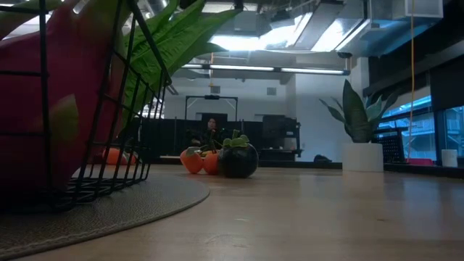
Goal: Build produce basket
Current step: Put the black grapes into the black wire basket
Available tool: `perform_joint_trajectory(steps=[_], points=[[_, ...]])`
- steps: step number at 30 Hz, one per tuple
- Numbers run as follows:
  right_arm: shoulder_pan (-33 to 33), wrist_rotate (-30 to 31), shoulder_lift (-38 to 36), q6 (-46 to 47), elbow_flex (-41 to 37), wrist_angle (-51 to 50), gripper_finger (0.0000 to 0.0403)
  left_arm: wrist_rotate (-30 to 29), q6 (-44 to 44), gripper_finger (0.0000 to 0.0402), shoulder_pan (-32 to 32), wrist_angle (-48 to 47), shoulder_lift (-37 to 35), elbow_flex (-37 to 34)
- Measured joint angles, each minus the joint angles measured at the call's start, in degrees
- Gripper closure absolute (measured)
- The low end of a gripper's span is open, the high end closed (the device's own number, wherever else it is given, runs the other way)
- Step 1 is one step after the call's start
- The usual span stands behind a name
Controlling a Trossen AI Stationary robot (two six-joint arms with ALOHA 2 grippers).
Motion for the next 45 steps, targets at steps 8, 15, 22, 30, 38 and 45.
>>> perform_joint_trajectory(steps=[8,15,22,30,38,45], points=[[0.6,-1.0,0.3,-1.1,0.0,1.7,0.0375,-0.3,1.5,0.0097,1.8,3.2,0.0,0.0],[1.0,-1.2,0.2,-1.3,0.0,2.1,0.0376,1.6,4.3,0.0097,2.7,6.8,0.0,0.0],[1.0,-1.0,0.3,-1.3,0.0,1.9,0.0374,0.7,4.0,0.0143,3.4,7.4,0.0,0.0],[1.0,-0.8,0.2,-1.3,0.0,2.2,0.0368,-1.3,5.9,0.0301,3.4,7.3,0.0,0.0],[1.0,-0.9,0.1,-1.4,0.1,3.3,0.0364,-2.0,7.3,0.0388,3.3,7.5,0.0,0.0],[1.0,-1.1,0.1,-0.8,0.0,3.4,0.0364,-1.6,7.4,0.0398,3.3,7.5,0.0,0.0]])
